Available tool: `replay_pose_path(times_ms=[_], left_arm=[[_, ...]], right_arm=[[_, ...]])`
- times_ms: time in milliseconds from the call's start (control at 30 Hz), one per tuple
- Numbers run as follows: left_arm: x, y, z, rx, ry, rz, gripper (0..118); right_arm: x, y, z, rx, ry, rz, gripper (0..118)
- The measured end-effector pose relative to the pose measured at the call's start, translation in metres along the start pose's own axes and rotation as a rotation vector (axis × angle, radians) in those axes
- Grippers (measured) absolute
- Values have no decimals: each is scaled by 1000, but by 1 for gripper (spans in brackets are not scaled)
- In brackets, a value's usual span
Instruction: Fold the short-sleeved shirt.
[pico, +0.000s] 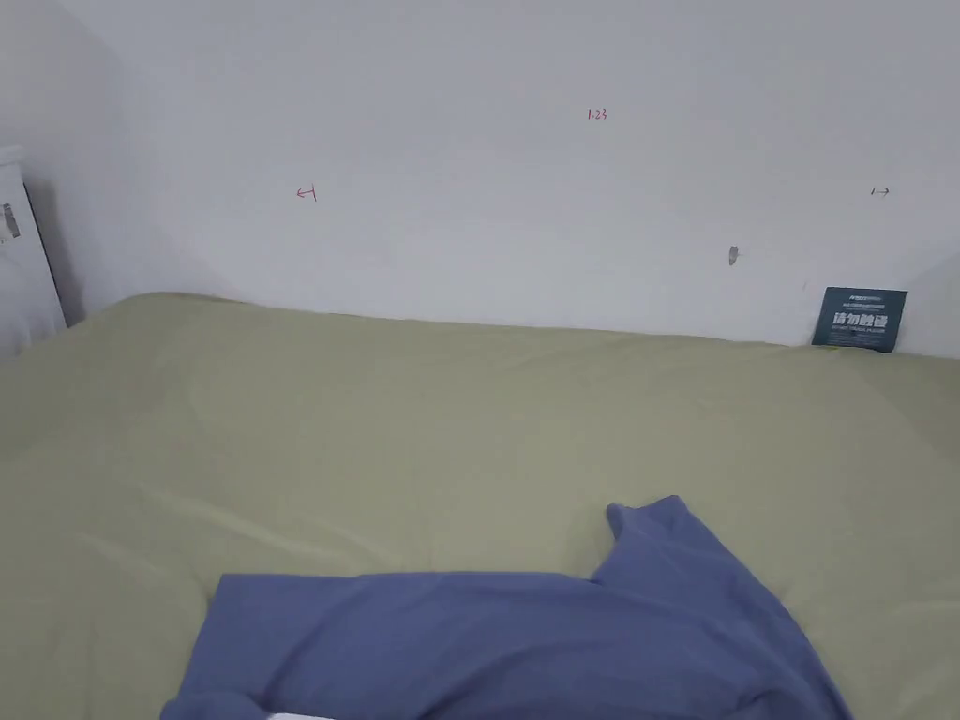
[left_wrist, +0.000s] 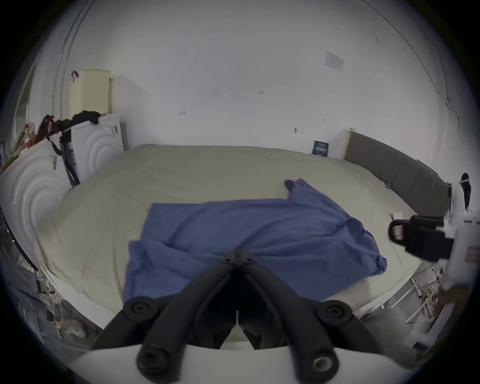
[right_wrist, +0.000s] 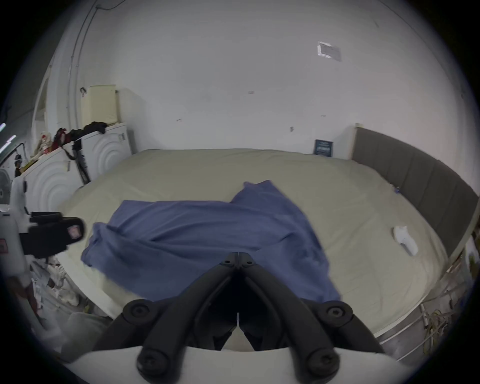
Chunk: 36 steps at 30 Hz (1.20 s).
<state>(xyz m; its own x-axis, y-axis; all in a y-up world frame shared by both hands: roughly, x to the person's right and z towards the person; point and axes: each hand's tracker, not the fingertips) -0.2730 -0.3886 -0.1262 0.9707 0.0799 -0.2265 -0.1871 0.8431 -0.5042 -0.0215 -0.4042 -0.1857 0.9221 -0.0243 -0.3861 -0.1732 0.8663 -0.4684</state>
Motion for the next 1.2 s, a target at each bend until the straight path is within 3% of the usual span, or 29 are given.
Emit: replay_pose_path(times_ms=[167,300,400,433,533,567,733,933,1000,1033,1067,1100,1133,1167,1200], left_arm=[[-9,4,-30,-66,-27,-20,0],[-66,56,-77,-116,66,9,0],[-120,103,-140,-256,114,9,0],[-140,114,-164,-318,123,16,7],[-186,133,-227,-428,149,69,100],[-197,131,-248,-495,171,94,107],[-225,109,-313,-604,184,153,107],[-203,99,-298,-538,231,94,88],[-201,104,-284,-474,183,94,47],[-203,105,-276,-436,153,97,2],[-201,105,-271,-397,174,118,0],[-199,104,-270,-418,213,110,0],[-197,103,-269,-440,190,107,0],[-200,102,-269,-434,175,102,0],[-198,102,-267,-434,170,100,0]], right_arm=[[-13,-8,-17,-45,78,6,1],[0,8,-36,-26,101,-13,1],[15,26,-55,-2,93,-25,1],[22,32,-61,3,91,-38,1],[40,47,-78,1,92,-77,1],[46,51,-84,-3,91,-82,1],[73,65,-103,-37,82,-97,1],[115,93,-133,-62,19,-94,1],[136,110,-159,-108,10,-85,1],[147,120,-180,-154,25,-65,1],[156,131,-204,-215,28,-35,3],[163,139,-229,-277,38,4,11],[172,147,-256,-346,50,31,33],[178,152,-284,-418,62,63,76],[184,156,-309,-508,94,64,91]])
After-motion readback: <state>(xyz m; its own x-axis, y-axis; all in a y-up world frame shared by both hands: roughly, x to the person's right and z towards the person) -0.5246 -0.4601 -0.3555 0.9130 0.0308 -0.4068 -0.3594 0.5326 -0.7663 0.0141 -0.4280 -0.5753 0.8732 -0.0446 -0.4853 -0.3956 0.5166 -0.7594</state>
